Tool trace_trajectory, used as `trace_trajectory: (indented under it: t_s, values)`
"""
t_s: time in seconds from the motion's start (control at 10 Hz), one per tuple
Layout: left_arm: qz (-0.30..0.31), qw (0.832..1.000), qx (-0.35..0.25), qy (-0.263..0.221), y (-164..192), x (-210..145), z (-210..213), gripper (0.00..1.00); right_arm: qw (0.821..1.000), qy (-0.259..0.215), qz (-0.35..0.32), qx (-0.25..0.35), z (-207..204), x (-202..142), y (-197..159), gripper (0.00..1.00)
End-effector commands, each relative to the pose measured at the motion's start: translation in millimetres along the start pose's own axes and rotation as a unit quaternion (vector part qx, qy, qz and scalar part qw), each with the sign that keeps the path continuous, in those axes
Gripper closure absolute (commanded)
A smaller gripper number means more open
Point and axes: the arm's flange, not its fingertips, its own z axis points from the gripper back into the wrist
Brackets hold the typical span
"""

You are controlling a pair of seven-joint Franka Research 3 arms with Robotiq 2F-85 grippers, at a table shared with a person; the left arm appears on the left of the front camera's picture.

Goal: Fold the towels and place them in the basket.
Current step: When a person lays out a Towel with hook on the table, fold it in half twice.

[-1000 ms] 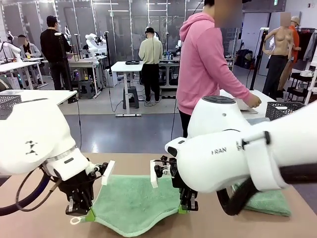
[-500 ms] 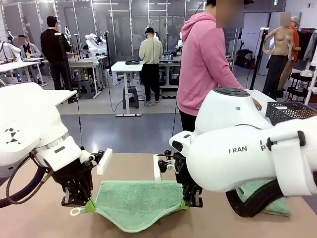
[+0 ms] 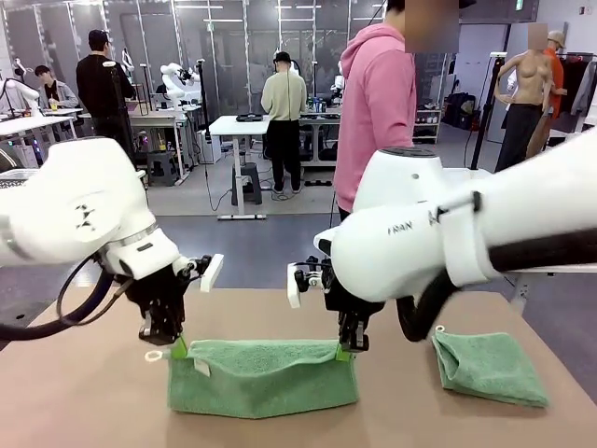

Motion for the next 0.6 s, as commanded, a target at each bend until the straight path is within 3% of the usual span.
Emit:
trace_trajectory:
  t_s: [0.0,0.5]
  values:
    - [-0.004,0.999,-0.037,0.008,40,3,-1,1.00,0.999,0.011,-0.001,0.032,-11,3,-32,1.00]
    - [0.004,0.996,-0.093,-0.011,98,-11,-40,1.00,0.999,0.027,-0.004,0.036,-43,-9,-89,1.00]
